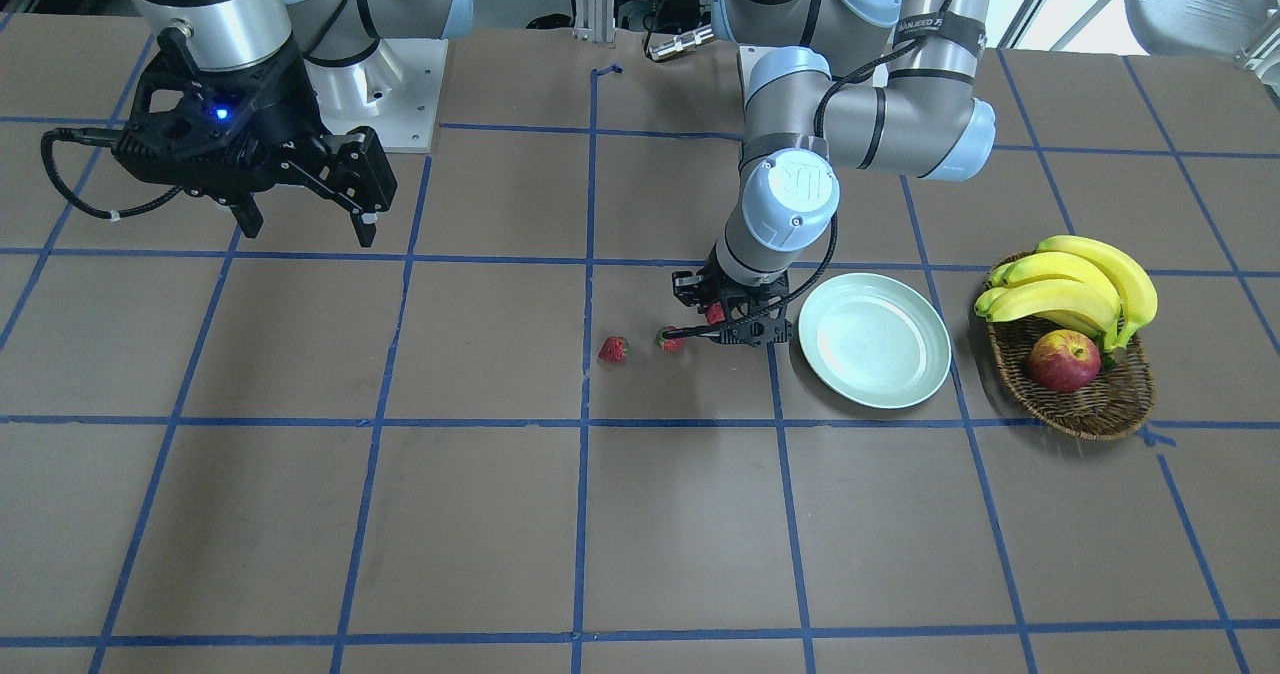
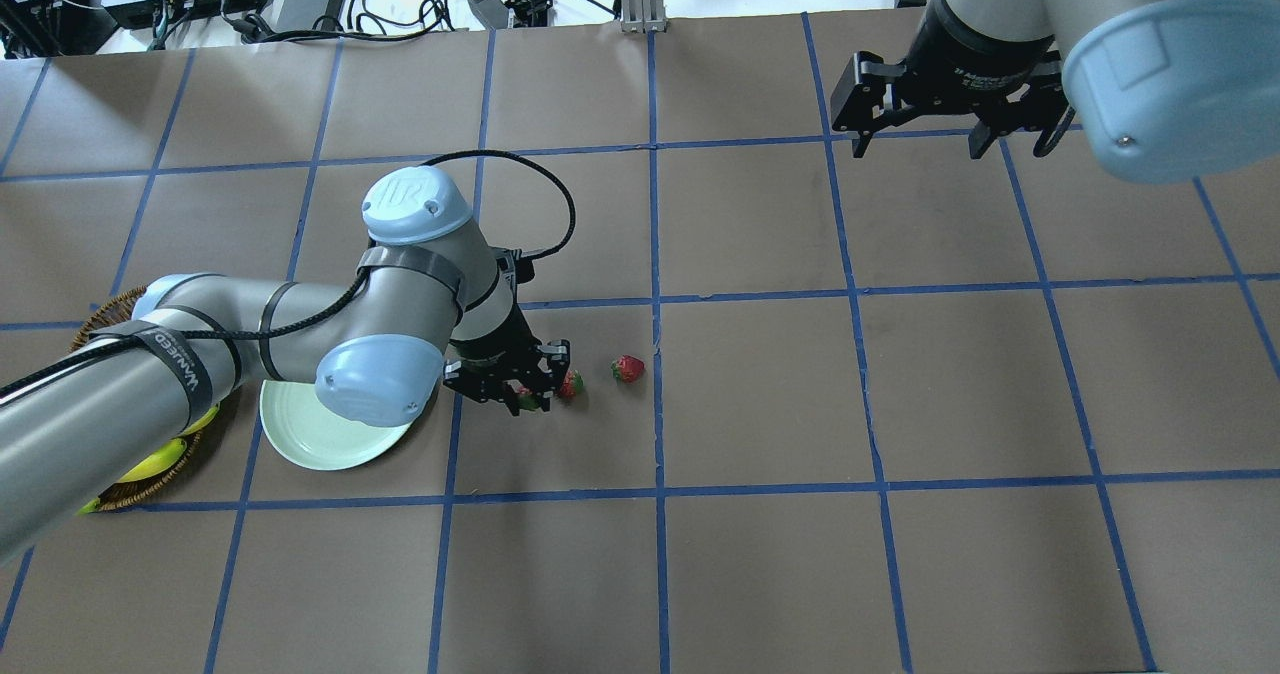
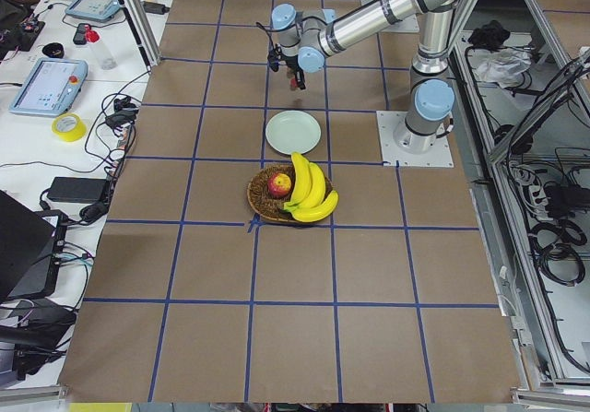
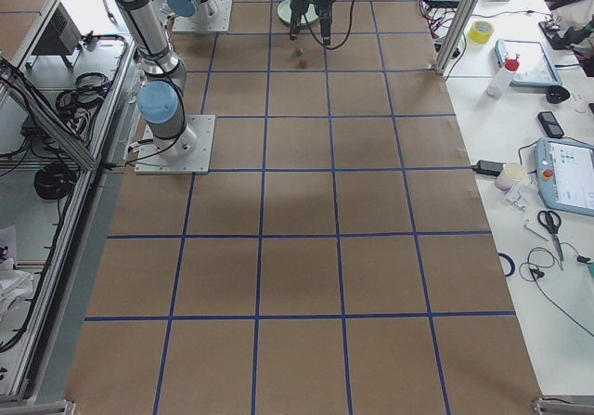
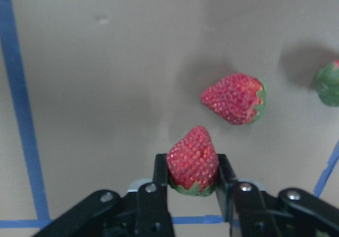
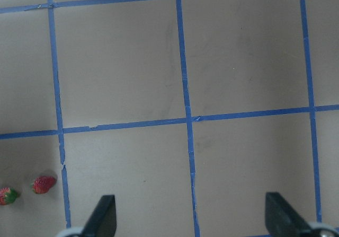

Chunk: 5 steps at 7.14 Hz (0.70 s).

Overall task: Collect all strawberries into plate
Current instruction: 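Carry the strawberry over the green plate and open the left gripper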

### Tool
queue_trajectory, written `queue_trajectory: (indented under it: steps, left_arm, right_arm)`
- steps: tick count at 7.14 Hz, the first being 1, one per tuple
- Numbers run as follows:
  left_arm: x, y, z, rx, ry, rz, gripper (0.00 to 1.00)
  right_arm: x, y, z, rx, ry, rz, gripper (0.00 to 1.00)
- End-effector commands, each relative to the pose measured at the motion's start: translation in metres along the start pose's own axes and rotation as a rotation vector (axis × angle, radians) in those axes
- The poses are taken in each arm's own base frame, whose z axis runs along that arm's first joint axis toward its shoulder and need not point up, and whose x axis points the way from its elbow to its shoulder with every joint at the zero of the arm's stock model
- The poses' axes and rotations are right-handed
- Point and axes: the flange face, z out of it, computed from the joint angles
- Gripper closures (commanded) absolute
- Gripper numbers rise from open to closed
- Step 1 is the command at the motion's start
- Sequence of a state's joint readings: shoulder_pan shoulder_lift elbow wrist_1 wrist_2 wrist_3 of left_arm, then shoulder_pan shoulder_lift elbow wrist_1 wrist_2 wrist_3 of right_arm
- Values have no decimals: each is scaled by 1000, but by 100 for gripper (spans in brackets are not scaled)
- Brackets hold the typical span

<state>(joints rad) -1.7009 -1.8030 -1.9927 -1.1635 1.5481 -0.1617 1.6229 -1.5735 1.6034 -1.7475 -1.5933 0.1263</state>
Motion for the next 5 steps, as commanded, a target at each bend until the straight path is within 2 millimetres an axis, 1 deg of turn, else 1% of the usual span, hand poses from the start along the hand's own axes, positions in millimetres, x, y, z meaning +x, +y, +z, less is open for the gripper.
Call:
queue_trajectory:
  steps: [1,2,3,4,5]
  left_arm:
    - [-63,-37,-47,4,-70,7,100]
    - [-106,-50,-55,12,-58,49,100]
    - [-161,-64,-44,-13,-38,49,100]
    - [-191,-72,-35,-27,-23,-3,100]
    - [-202,-77,-30,-14,-37,-16,100]
  right_arm:
    - [-1,-3,-1,6,-5,1,0]
    - [-1,-3,-1,6,-3,1,0]
    - [-1,-3,0,5,-3,1,0]
    - [-1,-3,-1,6,-5,1,0]
    - [-1,-3,-1,6,-2,1,0]
